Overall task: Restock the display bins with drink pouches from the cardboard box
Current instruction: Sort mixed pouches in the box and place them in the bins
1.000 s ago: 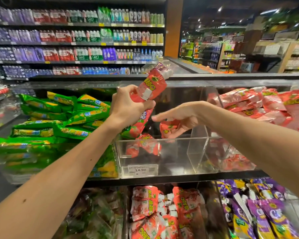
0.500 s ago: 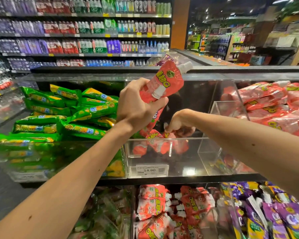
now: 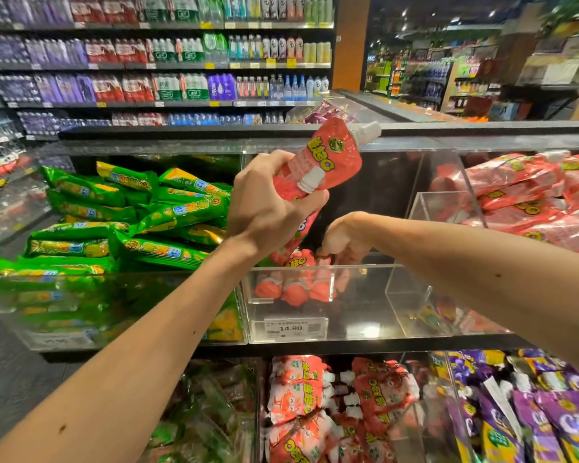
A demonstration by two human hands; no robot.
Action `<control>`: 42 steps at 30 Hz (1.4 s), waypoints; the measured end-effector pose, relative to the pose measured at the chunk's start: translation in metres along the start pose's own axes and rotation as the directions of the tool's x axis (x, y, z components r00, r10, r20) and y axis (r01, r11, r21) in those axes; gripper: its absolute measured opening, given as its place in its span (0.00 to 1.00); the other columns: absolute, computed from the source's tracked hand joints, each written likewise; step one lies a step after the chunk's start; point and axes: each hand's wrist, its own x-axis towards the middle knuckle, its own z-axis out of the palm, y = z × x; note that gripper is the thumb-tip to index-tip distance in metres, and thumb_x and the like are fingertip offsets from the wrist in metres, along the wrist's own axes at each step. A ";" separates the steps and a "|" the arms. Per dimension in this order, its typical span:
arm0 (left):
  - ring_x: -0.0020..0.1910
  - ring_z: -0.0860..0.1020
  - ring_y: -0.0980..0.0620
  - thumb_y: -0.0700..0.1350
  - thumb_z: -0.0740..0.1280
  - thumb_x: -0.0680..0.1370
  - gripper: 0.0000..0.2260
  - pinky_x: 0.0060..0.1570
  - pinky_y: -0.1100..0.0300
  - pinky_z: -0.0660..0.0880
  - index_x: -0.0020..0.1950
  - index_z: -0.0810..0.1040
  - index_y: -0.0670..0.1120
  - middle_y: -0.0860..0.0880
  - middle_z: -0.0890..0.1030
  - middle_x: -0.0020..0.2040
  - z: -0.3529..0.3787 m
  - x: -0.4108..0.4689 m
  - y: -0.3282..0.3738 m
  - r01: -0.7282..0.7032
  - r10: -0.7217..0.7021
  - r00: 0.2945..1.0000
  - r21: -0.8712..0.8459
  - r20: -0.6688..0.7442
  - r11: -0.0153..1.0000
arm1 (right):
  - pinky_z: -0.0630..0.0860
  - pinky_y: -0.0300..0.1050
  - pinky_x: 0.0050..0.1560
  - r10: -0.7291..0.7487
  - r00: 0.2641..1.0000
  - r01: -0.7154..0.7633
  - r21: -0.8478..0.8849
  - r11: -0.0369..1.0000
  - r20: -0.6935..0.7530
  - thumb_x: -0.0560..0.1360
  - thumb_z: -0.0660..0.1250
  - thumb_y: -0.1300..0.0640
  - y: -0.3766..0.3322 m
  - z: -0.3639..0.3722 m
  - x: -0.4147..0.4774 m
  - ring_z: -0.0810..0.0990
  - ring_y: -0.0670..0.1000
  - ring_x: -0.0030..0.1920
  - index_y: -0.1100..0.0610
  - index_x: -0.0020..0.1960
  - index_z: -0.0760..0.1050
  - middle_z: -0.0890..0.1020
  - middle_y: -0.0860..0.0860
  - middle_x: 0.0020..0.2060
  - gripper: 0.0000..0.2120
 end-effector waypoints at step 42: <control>0.35 0.72 0.71 0.58 0.72 0.75 0.15 0.37 0.77 0.63 0.37 0.79 0.48 0.58 0.75 0.31 -0.003 0.002 0.003 0.036 -0.043 0.997 0.091 0.068 0.995 | 0.82 0.53 0.54 -0.049 0.964 0.016 -0.124 0.992 -0.262 0.78 0.70 0.57 0.024 -0.009 -0.045 0.83 0.57 0.45 0.66 0.56 0.77 0.83 0.61 0.49 0.13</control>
